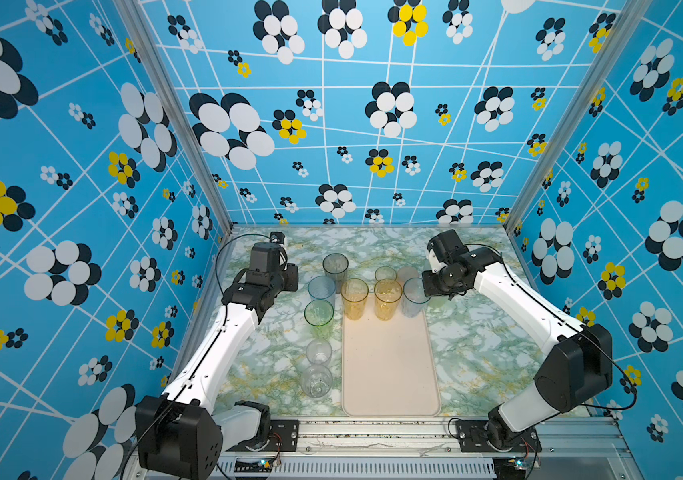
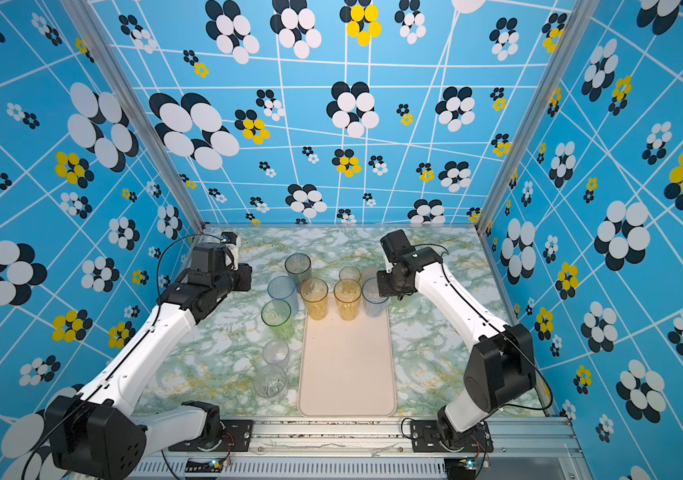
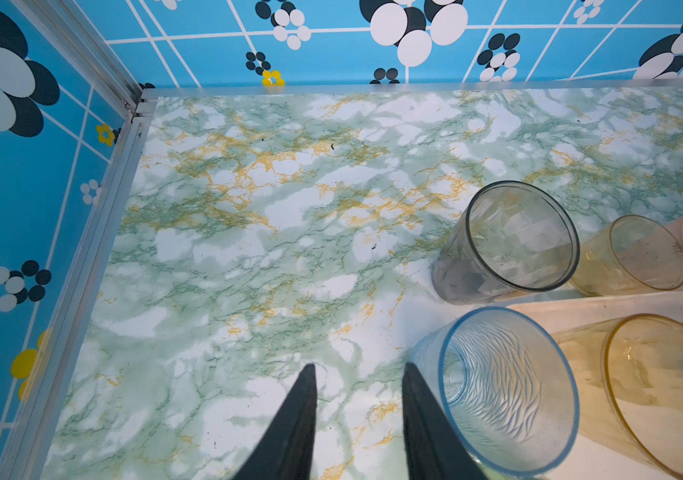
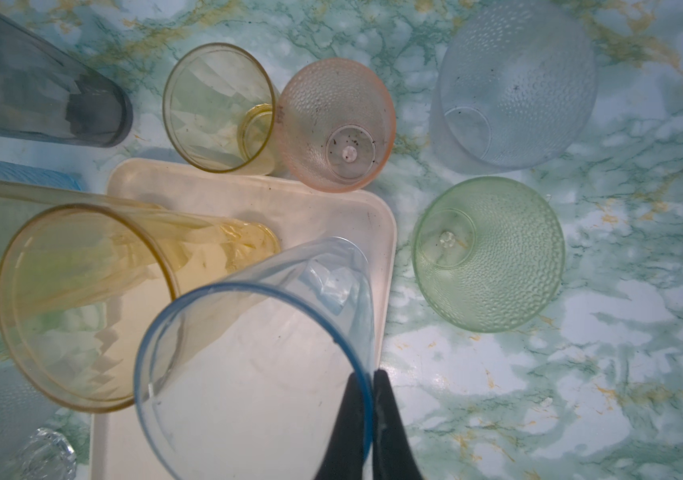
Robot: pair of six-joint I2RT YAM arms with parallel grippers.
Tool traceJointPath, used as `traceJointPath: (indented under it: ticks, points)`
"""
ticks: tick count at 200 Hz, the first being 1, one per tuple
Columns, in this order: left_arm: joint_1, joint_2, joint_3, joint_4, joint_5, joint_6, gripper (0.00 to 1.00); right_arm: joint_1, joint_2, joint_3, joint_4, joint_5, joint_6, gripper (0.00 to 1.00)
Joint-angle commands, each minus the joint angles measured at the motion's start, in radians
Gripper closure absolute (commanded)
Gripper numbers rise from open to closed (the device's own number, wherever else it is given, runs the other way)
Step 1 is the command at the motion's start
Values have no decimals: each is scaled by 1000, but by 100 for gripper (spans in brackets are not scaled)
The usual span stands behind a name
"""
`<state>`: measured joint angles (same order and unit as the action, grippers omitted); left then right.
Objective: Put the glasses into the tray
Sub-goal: 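Lift the blue-rimmed glass with the right gripper and carry it over the tray, then lower the blue-rimmed glass onto the tray beside the amber cups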
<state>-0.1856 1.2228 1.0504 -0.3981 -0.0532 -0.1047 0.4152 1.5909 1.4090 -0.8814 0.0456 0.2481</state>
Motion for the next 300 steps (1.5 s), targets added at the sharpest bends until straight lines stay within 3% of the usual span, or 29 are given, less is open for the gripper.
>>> traceJointPath:
  ticks: [1, 67, 135, 187, 240, 300]
  points:
    - [-8, 15, 34, -28, -7, 13, 64, -9, 1, -11, 6, -17, 6, 98]
    - [-9, 20, 41, -33, -3, 13, 64, -13, -40, -14, -46, 4, -6, 98]
    - [-10, 27, 63, -63, -3, 15, 64, 4, -198, -16, -211, 31, -44, 100]
    - [-10, 43, 78, -67, 16, 2, 64, 212, -258, 65, -345, 23, -52, 100]
    - [-16, 61, 106, -77, 32, 0, 64, 443, -185, 109, -277, 30, -3, 99]
    - [-20, 63, 120, -84, 35, 7, 64, 500, 6, 130, -113, 14, 17, 100]
